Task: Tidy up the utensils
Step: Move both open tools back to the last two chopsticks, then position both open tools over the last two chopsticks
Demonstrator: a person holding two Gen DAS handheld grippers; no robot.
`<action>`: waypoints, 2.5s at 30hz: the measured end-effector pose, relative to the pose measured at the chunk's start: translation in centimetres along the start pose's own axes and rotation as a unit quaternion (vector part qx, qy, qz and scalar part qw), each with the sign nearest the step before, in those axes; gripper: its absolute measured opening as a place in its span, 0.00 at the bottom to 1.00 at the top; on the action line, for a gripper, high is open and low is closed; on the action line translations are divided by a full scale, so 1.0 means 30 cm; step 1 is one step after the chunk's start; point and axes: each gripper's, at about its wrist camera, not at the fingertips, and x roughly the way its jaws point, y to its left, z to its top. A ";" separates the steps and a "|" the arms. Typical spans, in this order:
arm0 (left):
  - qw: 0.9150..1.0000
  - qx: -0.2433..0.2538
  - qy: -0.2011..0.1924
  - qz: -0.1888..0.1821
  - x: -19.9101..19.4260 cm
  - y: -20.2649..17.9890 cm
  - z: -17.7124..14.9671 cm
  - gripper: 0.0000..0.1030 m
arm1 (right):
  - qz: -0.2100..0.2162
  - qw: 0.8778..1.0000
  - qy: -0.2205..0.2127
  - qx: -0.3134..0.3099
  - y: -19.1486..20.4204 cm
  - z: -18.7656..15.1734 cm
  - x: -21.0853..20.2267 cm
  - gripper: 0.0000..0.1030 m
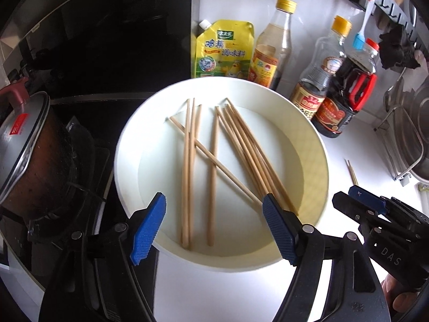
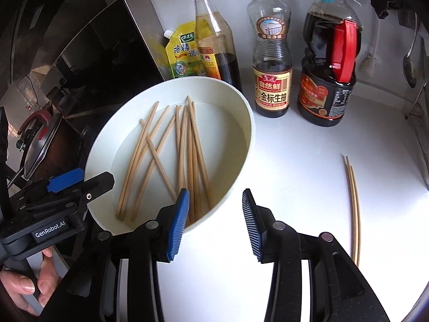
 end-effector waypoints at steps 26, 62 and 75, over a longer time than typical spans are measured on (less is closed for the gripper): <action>0.996 0.078 0.020 -0.040 -0.033 -0.457 -0.166 0.80 | -0.069 0.996 -0.002 0.057 -0.430 -0.239 -0.193 0.53; 0.995 0.071 0.058 -0.038 0.146 -0.677 -0.268 0.84 | -0.104 0.994 0.021 0.006 -0.651 -0.376 -0.001 0.58; 0.995 0.076 0.053 -0.034 0.169 -0.706 -0.260 0.84 | -0.111 0.994 0.010 -0.013 -0.640 -0.375 0.008 0.58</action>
